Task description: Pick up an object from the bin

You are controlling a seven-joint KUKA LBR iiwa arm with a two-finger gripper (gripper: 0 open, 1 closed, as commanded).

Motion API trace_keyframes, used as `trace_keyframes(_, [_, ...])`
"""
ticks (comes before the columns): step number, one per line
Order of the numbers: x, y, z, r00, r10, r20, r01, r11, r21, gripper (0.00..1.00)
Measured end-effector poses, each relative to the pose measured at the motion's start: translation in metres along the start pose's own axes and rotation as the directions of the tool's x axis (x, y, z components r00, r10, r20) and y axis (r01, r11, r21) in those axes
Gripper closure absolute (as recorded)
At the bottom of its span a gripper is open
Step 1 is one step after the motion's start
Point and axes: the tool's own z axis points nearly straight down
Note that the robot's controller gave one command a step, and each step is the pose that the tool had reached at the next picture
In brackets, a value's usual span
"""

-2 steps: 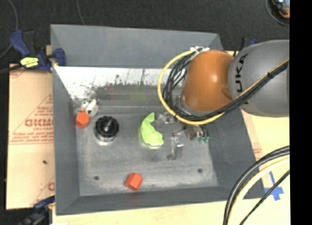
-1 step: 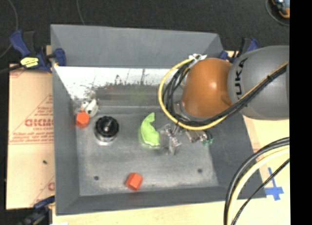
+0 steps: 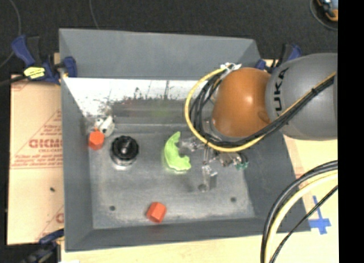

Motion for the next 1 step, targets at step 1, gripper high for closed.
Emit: trace_keyframes(1, [0.0,0.0001,0.0,1.0,0.001,0.0,-0.001,1.0,0.0,0.0])
